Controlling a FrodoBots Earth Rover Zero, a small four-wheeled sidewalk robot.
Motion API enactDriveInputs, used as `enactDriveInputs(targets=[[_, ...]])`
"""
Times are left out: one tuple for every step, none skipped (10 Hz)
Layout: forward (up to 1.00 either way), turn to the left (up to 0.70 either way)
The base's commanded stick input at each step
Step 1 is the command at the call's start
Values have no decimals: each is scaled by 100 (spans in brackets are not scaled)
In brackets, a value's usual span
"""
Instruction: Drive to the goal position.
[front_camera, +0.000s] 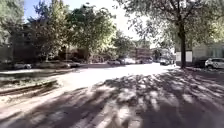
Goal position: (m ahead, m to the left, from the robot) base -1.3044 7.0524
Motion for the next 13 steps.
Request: enactDriveInputs(targets=[[70,0],[70,0],[70,0],[70,0],[70,0],[70,0],[70,0],[70,0],[70,0],[70,0],[70,0],[70,0],[70,0]])
